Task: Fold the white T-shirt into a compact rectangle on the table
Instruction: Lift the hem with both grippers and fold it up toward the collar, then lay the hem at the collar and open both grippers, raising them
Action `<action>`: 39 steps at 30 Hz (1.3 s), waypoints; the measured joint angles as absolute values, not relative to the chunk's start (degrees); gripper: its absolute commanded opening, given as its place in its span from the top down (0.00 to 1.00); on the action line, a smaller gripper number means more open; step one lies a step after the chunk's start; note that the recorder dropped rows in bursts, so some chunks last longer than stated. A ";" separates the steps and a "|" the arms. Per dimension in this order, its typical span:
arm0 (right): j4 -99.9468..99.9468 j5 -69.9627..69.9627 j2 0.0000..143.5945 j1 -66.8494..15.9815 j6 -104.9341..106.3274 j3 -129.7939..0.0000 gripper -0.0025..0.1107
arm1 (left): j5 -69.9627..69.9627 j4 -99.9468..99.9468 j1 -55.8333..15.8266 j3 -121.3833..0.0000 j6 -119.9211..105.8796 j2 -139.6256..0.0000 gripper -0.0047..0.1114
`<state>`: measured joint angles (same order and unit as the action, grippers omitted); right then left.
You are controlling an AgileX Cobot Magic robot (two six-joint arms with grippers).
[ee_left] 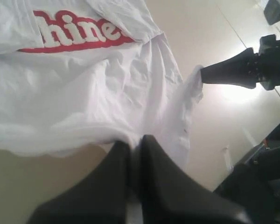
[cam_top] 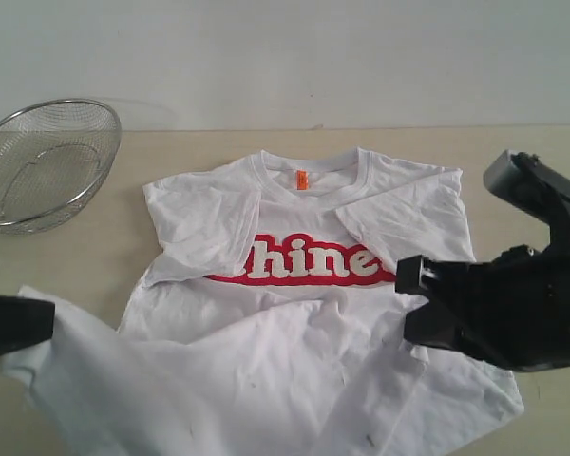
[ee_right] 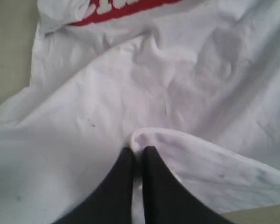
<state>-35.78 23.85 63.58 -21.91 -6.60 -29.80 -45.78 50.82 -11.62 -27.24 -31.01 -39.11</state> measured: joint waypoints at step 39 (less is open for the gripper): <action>-33.74 21.87 88.61 5.14 6.84 -60.47 0.98 | -21.44 51.58 -11.39 -62.74 -43.81 -92.08 0.92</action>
